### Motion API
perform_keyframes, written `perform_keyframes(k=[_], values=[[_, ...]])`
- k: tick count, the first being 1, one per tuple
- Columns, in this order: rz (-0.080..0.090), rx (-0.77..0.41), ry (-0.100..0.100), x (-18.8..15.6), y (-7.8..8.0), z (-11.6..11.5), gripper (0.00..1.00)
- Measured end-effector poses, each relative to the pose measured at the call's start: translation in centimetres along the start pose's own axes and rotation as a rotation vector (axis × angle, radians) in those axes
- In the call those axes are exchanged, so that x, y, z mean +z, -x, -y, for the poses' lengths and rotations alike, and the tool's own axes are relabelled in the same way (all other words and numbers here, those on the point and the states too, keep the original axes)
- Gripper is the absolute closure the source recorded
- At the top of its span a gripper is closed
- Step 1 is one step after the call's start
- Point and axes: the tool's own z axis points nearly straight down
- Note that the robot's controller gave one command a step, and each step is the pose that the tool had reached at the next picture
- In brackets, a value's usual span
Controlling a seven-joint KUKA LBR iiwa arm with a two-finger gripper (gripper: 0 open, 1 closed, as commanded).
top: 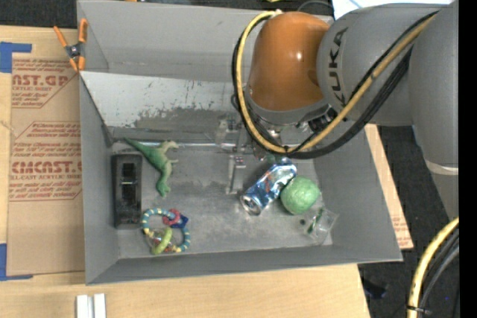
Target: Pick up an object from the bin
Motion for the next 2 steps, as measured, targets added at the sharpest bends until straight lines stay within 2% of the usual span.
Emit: perform_keyframes(k=[1, 2], values=[[0.007, 0.001, 0.000, -0.5, 0.2, 0.0, 0.00], [0.008, -0.172, 0.000, 5.4, -0.2, 7.0, 0.00]])
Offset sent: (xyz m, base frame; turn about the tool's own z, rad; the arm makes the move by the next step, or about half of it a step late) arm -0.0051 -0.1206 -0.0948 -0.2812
